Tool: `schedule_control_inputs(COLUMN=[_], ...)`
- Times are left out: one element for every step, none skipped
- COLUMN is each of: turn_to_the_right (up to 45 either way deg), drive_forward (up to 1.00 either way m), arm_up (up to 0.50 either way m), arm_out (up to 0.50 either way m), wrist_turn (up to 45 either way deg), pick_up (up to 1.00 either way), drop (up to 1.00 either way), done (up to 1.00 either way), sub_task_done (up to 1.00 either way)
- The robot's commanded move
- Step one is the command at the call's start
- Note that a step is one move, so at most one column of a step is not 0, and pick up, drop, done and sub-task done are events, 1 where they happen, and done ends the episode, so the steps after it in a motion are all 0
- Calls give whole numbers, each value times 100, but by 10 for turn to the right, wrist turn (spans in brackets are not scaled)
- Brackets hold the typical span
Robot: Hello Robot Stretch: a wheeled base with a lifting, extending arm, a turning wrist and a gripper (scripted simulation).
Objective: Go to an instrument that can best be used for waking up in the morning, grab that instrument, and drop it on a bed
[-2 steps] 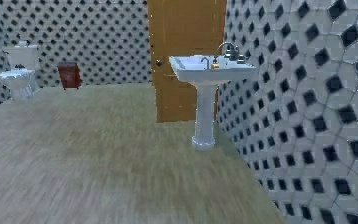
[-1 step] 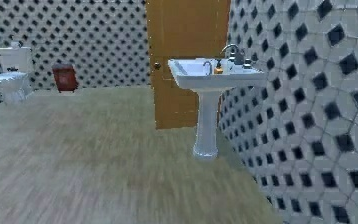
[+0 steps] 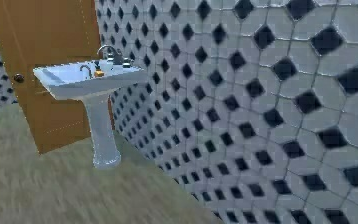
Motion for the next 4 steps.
schedule_control_inputs(turn_to_the_right=[0, -450, -450, -270], drive_forward=[20, 0, 0, 0], arm_up=[0, 0, 0, 0], arm_out=[0, 0, 0, 0], wrist_turn=[0, 0, 0, 0], pick_up=[0, 0, 0, 0], drop=[0, 0, 0, 0], done=[0, 0, 0, 0], sub_task_done=[0, 0, 0, 0])
